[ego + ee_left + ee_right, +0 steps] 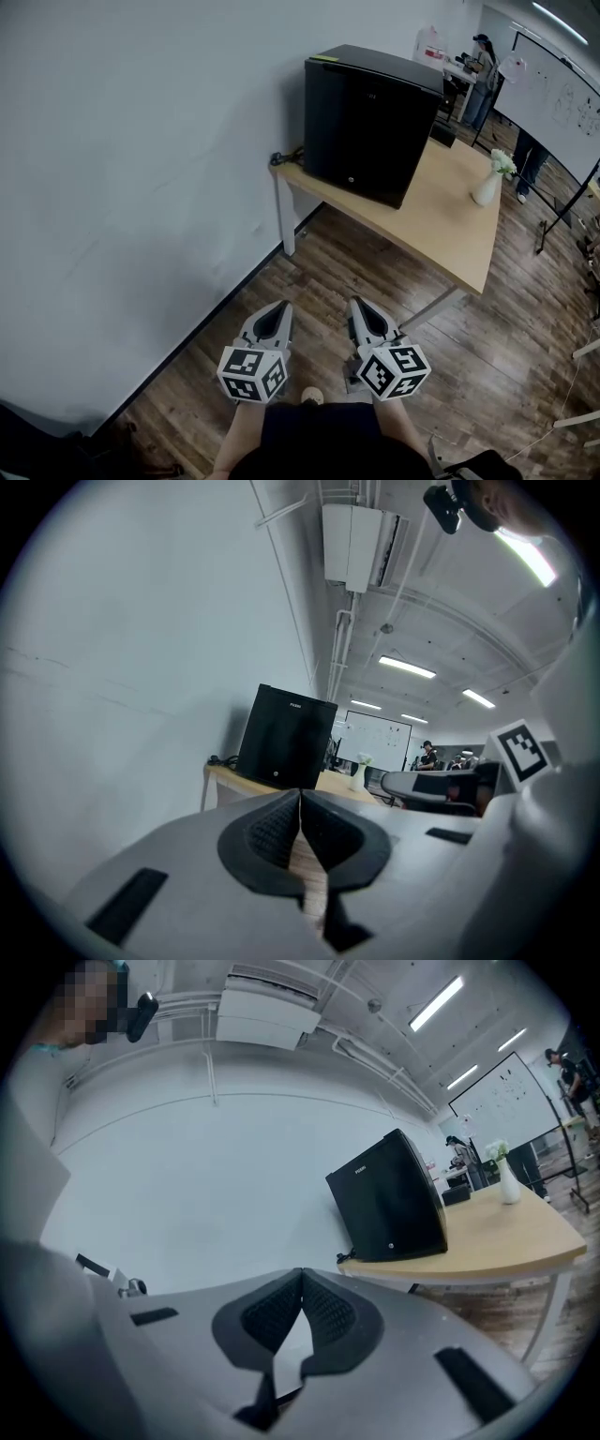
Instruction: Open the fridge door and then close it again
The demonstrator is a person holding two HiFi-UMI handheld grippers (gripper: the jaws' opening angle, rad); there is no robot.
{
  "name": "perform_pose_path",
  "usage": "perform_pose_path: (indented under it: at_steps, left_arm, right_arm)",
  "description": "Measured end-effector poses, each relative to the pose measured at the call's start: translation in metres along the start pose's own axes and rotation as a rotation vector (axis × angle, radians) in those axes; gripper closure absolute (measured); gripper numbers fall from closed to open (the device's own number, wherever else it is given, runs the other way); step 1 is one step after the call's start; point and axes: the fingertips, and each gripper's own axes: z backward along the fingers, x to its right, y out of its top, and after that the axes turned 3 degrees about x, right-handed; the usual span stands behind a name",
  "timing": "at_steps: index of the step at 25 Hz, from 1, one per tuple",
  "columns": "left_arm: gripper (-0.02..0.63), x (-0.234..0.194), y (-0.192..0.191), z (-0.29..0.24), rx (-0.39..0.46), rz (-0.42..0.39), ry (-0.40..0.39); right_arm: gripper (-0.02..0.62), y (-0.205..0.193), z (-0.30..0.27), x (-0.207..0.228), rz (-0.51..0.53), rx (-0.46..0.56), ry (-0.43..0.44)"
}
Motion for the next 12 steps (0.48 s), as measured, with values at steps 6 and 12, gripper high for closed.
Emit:
perform_pose_path:
  at_steps: [6,12]
  left_arm:
    - [0.601,-0.001,-0.005,-0.010,-0.018,0.016,0.037]
    - [0.600,-0.004,-0.002,-0.018,-0.029,0.013,0.044]
  right_arm:
    - [0.604,-0.003,-0.009,0.010,-0.014,-0.038,0.023]
    - [0.604,-0.002,-0.018,0.013,-0.030,-0.046,0.026]
